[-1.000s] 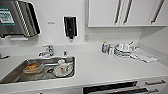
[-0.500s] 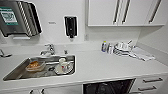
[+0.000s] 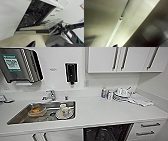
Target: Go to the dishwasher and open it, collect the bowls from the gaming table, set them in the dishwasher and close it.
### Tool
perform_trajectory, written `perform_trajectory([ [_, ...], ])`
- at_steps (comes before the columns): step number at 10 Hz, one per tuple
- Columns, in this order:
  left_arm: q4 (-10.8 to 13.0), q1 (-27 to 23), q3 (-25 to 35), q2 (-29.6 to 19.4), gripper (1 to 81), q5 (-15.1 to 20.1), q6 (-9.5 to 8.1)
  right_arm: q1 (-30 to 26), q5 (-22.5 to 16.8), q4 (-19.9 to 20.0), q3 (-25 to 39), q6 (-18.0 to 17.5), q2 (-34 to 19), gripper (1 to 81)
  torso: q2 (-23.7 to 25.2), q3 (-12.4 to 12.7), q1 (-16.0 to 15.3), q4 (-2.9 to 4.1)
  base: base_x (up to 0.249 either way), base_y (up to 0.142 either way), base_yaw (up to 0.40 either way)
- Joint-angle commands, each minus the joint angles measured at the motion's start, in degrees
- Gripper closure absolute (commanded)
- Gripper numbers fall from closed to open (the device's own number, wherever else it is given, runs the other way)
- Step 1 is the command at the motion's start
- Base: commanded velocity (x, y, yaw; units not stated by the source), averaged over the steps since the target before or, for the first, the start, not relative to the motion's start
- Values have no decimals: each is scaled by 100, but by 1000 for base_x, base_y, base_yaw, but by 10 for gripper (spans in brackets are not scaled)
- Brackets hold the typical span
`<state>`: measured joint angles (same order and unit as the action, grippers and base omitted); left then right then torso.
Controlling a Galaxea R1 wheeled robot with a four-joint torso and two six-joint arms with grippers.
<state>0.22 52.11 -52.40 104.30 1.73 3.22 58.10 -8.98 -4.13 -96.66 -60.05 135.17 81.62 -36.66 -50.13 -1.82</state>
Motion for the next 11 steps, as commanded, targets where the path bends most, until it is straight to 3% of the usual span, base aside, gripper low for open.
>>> perform_trajectory([
  [1,-13,-443,151,-76,10,310,39,-330,-578,-96,61,46,-31,10,0,2,0,0,-95,0,0],
  [11,48,-91,-394,434,10,319,56,-109,-543,-149,-246,81,276,10,-2,-2,-2,0,-102,0,0],
])
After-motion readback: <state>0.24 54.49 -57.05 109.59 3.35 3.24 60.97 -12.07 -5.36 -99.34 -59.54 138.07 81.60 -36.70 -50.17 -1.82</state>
